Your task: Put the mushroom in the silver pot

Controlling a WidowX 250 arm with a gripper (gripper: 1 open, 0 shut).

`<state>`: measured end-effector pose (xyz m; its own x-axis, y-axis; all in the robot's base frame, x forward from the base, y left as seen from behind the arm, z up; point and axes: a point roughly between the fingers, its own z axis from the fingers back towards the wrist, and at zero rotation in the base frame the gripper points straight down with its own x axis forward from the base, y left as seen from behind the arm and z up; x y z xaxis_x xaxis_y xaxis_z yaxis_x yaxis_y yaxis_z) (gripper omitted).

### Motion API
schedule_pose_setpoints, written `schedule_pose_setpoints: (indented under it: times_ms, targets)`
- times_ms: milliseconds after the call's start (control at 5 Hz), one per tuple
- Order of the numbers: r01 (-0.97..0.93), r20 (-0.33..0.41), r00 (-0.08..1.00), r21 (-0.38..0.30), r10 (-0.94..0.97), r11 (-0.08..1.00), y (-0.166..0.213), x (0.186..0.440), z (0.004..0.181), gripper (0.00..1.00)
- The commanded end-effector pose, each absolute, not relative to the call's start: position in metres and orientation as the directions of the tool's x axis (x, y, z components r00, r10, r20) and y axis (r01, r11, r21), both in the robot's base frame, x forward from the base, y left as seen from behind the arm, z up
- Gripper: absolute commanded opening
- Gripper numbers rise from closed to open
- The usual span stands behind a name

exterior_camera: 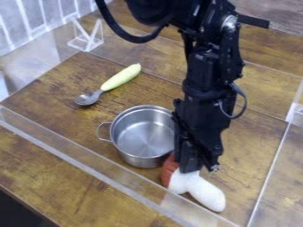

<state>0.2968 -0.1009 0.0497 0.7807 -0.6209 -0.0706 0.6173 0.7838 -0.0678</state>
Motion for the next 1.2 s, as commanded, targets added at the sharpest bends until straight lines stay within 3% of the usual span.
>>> schedule_pose_setpoints:
  times_ms: [0,600,1000]
  targets:
    - [0.603,-0.027,0.796,-0.044,-0.605,0.796,-0.094,0.298,0.071,0.00]
    - [0.558,0.036,0.829,0.017,-0.558,0.830,-0.072,0.302,0.115,0.00]
    - [0.498,0.088,0.862,0.042,-0.499,0.866,-0.054,0.306,0.124,0.00]
